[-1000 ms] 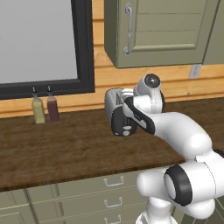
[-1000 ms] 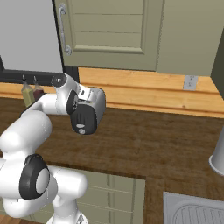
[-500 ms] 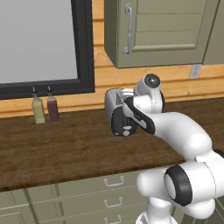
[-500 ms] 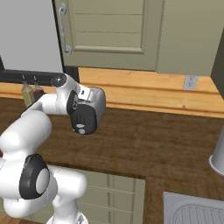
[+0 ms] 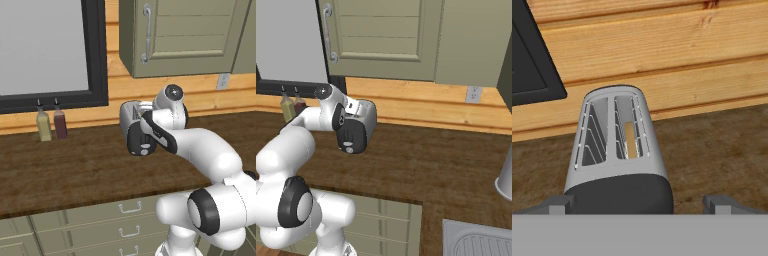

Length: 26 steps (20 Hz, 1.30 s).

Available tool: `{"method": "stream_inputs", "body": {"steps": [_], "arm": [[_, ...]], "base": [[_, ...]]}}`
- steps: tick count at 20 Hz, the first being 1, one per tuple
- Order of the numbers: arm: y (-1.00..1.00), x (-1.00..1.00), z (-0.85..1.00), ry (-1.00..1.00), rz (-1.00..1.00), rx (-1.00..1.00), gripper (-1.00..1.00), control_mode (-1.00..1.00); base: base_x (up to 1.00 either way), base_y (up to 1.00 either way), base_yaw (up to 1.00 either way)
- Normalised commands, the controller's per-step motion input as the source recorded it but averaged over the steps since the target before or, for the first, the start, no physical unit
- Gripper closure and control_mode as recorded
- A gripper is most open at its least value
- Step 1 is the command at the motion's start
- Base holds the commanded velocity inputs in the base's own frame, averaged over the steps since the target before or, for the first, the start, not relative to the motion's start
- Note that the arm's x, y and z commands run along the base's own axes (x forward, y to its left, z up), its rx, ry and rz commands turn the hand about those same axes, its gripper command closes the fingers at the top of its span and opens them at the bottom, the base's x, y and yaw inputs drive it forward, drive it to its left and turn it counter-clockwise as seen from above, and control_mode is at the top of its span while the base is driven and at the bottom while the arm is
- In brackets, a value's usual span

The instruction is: Start the toaster. Once the lever pops up, take the bread to the plate on the dining counter.

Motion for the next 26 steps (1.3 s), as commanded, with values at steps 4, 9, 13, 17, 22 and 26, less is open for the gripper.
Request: {"method": "stream_inputs", "body": {"steps": [4,9,13,17,22,26], "arm": [[0.00,0.00,0.00,0.00,0.00,0.00,-1.00,-1.00],[0.00,0.00,0.00,0.00,0.00,0.00,-1.00,-1.00],[0.00,0.00,0.00,0.00,0.00,0.00,-1.00,-1.00],[0.00,0.00,0.00,0.00,0.00,0.00,-1.00,-1.00],[0.00,0.00,0.00,0.00,0.00,0.00,-1.00,-1.00],[0.00,0.00,0.00,0.00,0.00,0.00,-1.00,-1.00]], "base": [[0.00,0.00,0.00],[0.00,0.00,0.00],[0.00,0.00,0.00],[0.00,0.00,0.00],[0.00,0.00,0.00],[0.00,0.00,0.00]]}}
